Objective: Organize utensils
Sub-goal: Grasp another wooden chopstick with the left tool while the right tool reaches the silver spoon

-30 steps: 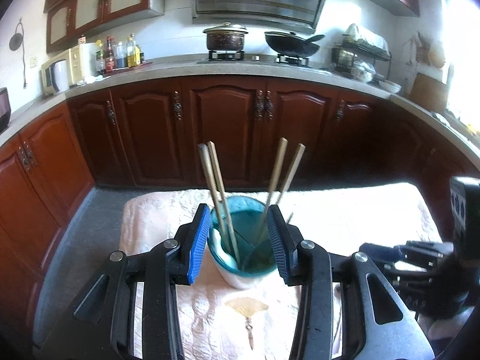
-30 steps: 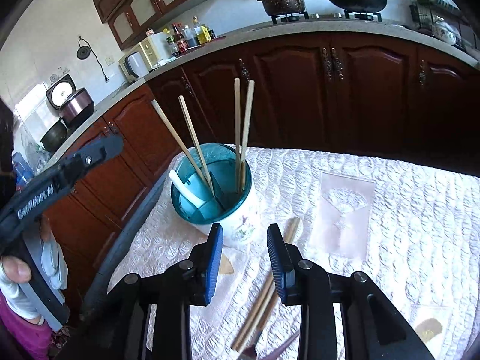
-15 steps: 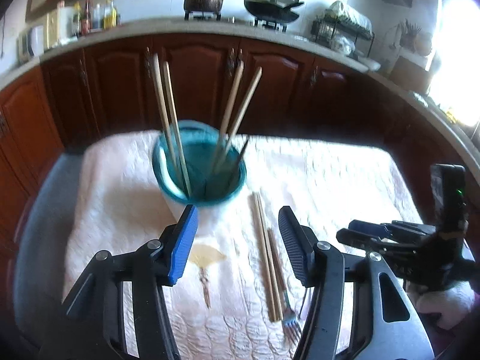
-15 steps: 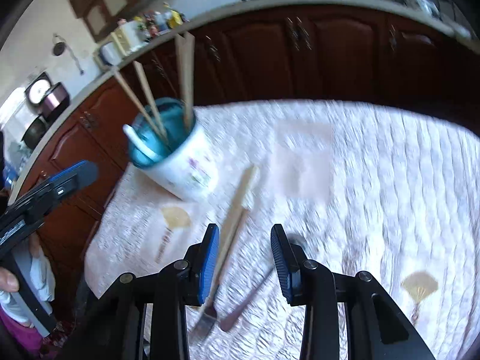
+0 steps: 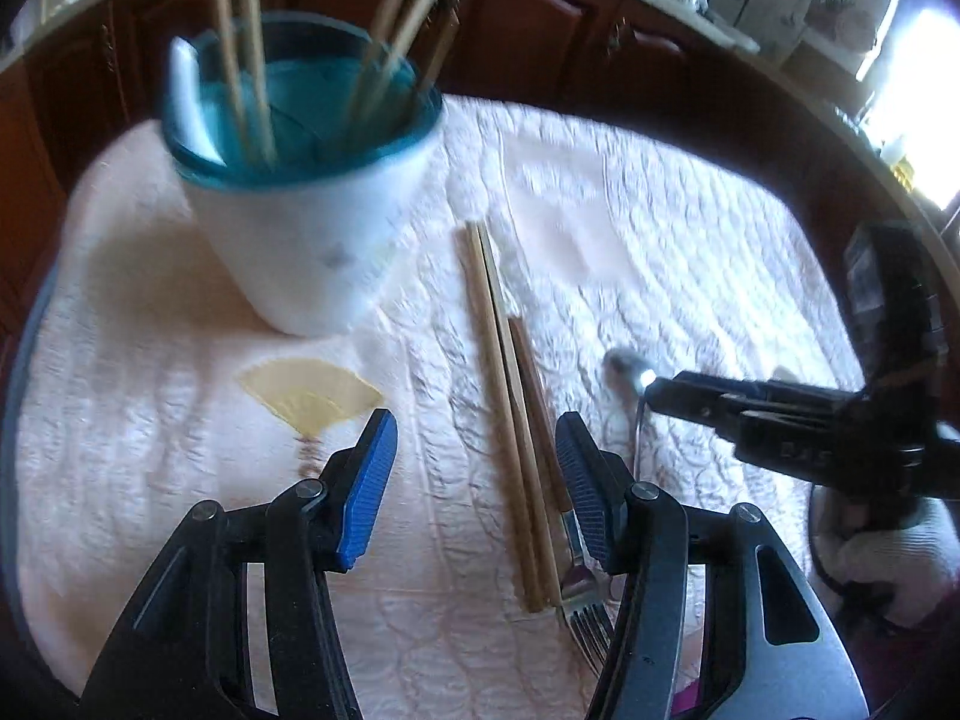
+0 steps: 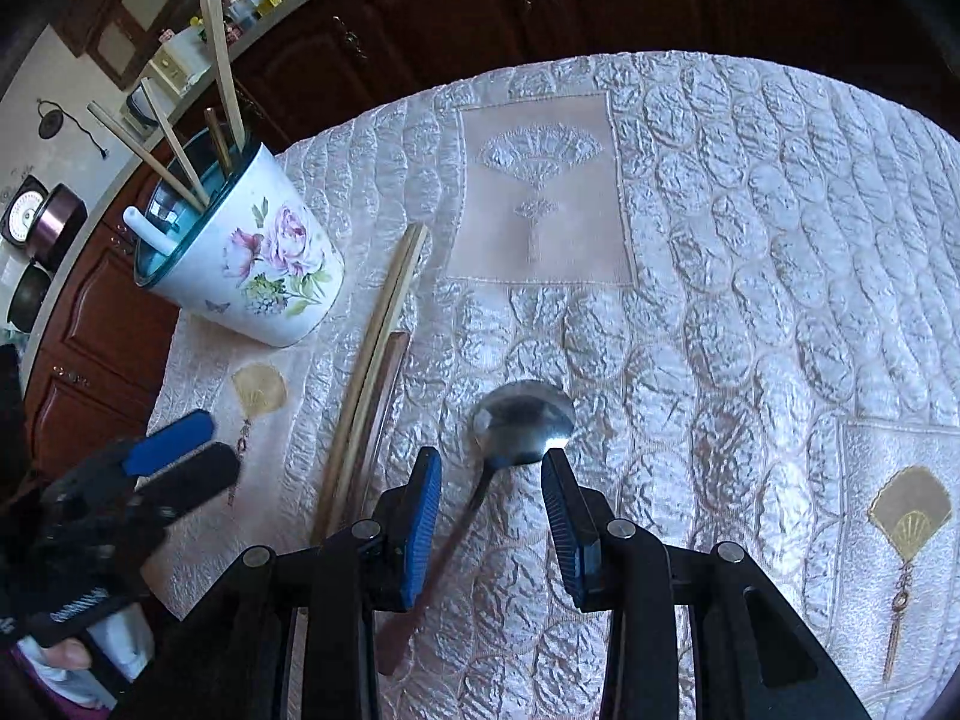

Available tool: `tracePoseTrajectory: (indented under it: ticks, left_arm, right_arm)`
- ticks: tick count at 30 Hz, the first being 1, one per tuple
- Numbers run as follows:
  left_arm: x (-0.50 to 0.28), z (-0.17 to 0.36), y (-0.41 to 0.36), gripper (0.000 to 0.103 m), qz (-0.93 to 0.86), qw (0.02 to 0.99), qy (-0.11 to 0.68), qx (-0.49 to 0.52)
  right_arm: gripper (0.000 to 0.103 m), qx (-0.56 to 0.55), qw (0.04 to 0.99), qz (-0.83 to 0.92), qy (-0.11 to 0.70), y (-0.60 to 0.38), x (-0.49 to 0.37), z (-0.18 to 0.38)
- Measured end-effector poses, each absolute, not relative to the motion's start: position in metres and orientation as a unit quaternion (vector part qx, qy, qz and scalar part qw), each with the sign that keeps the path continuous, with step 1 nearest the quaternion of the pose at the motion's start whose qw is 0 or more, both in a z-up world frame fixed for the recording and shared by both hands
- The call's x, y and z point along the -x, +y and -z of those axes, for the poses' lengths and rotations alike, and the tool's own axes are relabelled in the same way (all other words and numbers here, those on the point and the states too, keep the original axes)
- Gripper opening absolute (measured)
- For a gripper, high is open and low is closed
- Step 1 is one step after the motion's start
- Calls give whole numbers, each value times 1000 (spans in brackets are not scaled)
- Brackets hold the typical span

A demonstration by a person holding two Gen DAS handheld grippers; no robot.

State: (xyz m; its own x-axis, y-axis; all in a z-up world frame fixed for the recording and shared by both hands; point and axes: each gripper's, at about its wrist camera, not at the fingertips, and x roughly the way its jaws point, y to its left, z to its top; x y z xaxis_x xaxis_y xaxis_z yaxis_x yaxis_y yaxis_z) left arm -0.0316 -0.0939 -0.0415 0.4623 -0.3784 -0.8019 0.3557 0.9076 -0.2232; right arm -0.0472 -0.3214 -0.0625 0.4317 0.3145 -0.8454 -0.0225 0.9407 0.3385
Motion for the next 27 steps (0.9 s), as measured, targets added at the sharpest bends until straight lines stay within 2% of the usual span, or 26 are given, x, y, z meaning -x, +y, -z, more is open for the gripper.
tracePoseTrajectory:
  ticks: [10, 13, 17, 27]
  left_arm:
    - [19, 75, -123, 45, 205, 842, 497, -29]
    - [13, 85, -121, 38, 202, 838, 505, -33]
    - [7, 86, -119, 34, 201, 838, 506, -20]
    - [10, 82, -101, 33, 208, 832, 515, 7]
  right_arm:
    - [34, -152, 832, -106, 523, -348, 57, 65]
    - [34, -155, 830, -109, 524, -346, 58, 65]
    - [34, -153, 831, -115, 522, -340, 59, 62]
    - [34, -152, 827, -119, 528, -332, 51, 61]
